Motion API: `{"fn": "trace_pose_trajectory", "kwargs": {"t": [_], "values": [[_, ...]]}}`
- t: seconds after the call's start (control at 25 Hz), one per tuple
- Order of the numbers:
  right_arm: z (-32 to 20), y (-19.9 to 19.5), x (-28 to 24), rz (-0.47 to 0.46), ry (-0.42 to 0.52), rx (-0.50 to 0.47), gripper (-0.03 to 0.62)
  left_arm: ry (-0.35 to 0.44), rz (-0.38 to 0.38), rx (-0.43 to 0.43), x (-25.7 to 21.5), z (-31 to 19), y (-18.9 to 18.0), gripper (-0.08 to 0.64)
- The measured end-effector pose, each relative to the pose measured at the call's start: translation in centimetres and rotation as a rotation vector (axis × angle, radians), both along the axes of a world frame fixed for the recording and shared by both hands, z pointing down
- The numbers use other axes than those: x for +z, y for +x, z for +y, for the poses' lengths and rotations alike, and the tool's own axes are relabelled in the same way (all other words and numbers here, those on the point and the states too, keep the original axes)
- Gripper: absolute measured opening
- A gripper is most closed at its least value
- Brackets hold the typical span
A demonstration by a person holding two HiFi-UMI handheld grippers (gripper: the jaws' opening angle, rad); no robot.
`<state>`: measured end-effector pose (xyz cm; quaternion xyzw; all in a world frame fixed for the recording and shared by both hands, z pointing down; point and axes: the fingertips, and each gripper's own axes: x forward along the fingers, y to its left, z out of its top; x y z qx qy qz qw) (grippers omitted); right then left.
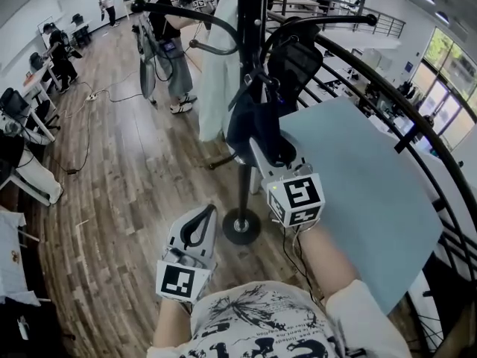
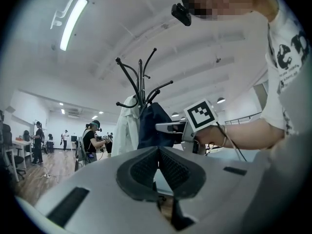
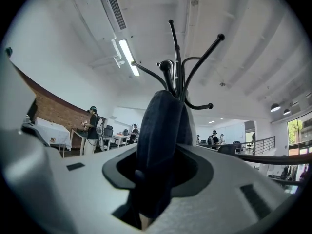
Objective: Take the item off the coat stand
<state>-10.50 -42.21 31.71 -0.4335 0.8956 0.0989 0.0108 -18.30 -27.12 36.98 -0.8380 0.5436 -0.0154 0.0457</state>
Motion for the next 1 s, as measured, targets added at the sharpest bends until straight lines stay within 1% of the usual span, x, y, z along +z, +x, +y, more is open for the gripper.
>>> {"fn": "trace_pose_trajectory", "kwargs": {"t": [0.16,0.28,0.44,0.52,0.64,0.84,1.0], "values": [[0.3,0.3,-0.6,-0.012,0.029,0.015,0.051,-0.003,0.010,-0.018,0.1,0.1,-0.3,0.005],[0.1,1.0,-1.0,-0.034,0.022,0.032,0.007,0.003,0.006,-0.012,-0.1,0.3,-0.2,0.005],[0.3,1.3,-1.5,-0.037,0.003,0.031,0.002,0.018,0.013,-0.016,-0.5,0.3,-0.3,0.005],[0.8,1.4,-1.9,-0.028,0.007,0.033,0.002,0.037,0.017,-0.022,-0.9,0.4,-0.4,0.005],[1.6,1.9,-2.9,-0.029,0.016,0.039,0.002,0.036,0.020,-0.020,-1.1,0.8,-0.3,0.005],[3.4,2.9,-4.8,-0.041,0.051,0.032,0.001,0.037,0.028,-0.006,-1.0,1.6,0.2,0.005],[5.5,3.7,-6.2,-0.046,0.098,0.024,0.001,0.027,0.039,-0.008,-0.8,1.9,0.5,0.005]]}}
